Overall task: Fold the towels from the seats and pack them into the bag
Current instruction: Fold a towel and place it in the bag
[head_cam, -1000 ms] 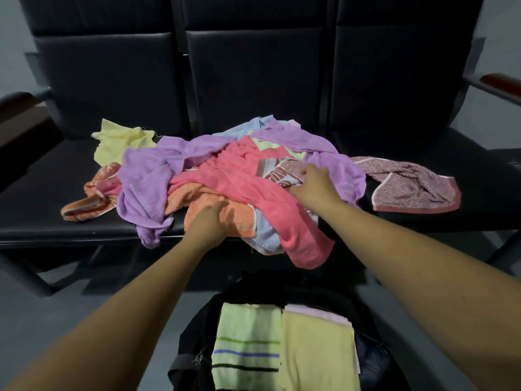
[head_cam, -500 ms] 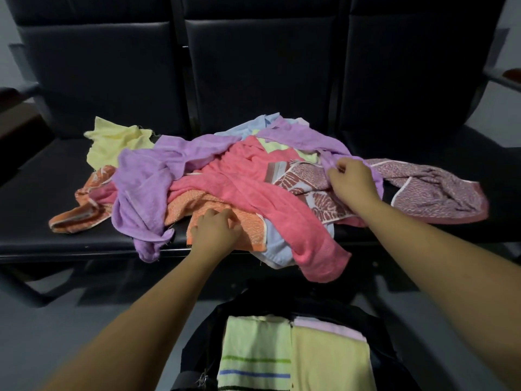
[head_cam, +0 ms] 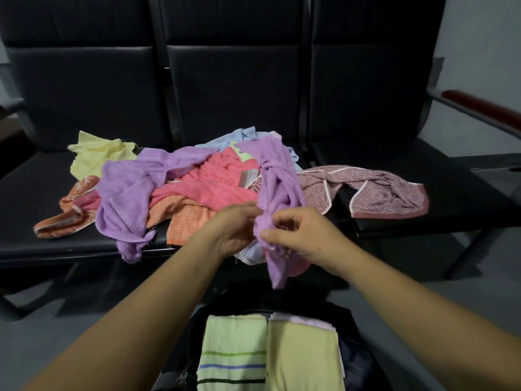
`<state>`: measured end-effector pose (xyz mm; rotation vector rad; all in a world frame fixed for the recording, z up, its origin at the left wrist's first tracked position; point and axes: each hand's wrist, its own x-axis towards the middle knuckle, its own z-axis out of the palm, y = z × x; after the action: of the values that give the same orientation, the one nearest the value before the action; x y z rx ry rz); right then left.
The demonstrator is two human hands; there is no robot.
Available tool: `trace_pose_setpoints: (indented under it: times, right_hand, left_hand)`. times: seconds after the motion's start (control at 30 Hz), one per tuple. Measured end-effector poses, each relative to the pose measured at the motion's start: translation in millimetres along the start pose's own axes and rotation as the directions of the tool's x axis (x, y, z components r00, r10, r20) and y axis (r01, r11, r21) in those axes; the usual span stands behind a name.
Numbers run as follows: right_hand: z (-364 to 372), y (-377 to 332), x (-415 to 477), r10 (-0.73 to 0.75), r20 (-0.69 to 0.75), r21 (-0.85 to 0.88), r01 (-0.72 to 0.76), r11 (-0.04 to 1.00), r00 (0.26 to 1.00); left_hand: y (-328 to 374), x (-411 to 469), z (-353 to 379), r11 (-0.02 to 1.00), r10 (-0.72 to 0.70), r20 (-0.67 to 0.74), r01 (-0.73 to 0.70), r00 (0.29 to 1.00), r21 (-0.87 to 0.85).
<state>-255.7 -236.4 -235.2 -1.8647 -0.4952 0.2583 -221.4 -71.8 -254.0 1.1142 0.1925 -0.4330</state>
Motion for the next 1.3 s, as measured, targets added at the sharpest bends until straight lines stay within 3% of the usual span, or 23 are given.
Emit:
trace_pose_setpoints:
  times: [0.1,0.17,0.27,0.37,0.43,0.5,0.53,0.6,0.67,0.77,0.83,0.87,0.97,1.03,1.1,1.2,1.3]
  right_hand:
    - [-10,14,-12,0.179,-0.094,0.200,-0.158,0.967,0.979]
    - [-19,26,-12,0.387,-0.173,0.398,-0.295,0.869,0.906]
    - [-21,35,-6,0.597,-0.025,0.607,-0.462,0.646,0.802]
    - [0,29,-3,0.559,0.117,0.720,-0.458,0.522,0.821]
    - [16,24,-1,0.530,0.124,0.744,-0.432,0.510,0.839]
    - [25,21,1,0.473,-0.006,0.777,-0.294,0.557,0.881]
    - [26,18,1,0.415,-0.076,0.778,-0.206,0.593,0.907]
    - [26,7,-9,0.265,-0.085,0.708,-0.129,0.694,0.960]
    - [29,-1,-21,0.173,0.030,0.520,-0.164,0.838,0.984]
    - [31,3,-30,0.223,0.279,0.183,-0.279,0.943,0.934]
    - [25,6,-29,0.276,0.341,0.146,-0.341,0.929,0.899]
    - [19,9,-25,0.317,0.300,0.179,-0.380,0.907,0.900]
    - [0,19,-11,0.522,0.020,0.380,-0.489,0.785,0.853]
    - [-6,32,-2,0.583,-0.071,0.425,-0.504,0.752,0.809]
    - [-3,43,4,0.618,-0.025,0.486,-0.531,0.694,0.786]
    - [7,43,7,0.603,0.175,0.638,-0.556,0.532,0.778]
    - [12,39,11,0.530,0.198,0.680,-0.505,0.532,0.824]
  left_hand:
    - [0,-9,-2,0.996,0.082,-0.021,-0.081,0.996,0.038]
    - [0,-25,-3,0.993,0.087,0.048,-0.091,0.995,0.082]
    - [-5,-49,-2,0.988,0.027,0.198,-0.057,0.980,0.144]
    - [-21,-63,-2,0.979,-0.051,0.220,0.005,0.974,0.204]
    - [-30,-67,-6,0.969,-0.089,0.214,0.035,0.973,0.245]
    - [-31,-71,-10,0.947,-0.104,0.167,0.046,0.980,0.319]
    - [-29,-73,-12,0.950,-0.091,0.099,0.057,0.991,0.306]
    - [-28,-66,-23,0.982,-0.078,-0.057,0.087,0.995,0.170]
    - [-25,-60,-28,0.993,-0.072,-0.078,0.079,0.994,0.086]
    - [-26,-59,-21,0.998,-0.064,-0.077,0.065,0.995,0.019]
    - [-28,-55,-17,0.999,-0.029,-0.098,0.027,0.995,-0.016]
    - [-28,-52,-17,0.999,0.012,-0.106,-0.016,0.994,-0.031]
    - [-26,-52,-18,0.992,0.127,-0.058,-0.127,0.990,0.001]
    - [-25,-57,-20,0.990,0.139,0.022,-0.139,0.990,0.036]
    - [-27,-61,-19,0.989,0.132,0.090,-0.137,0.987,0.055]
    - [-27,-63,-22,0.985,0.091,0.185,-0.115,0.979,0.128]
    - [-25,-62,-29,0.955,0.029,0.160,-0.075,0.987,0.287]
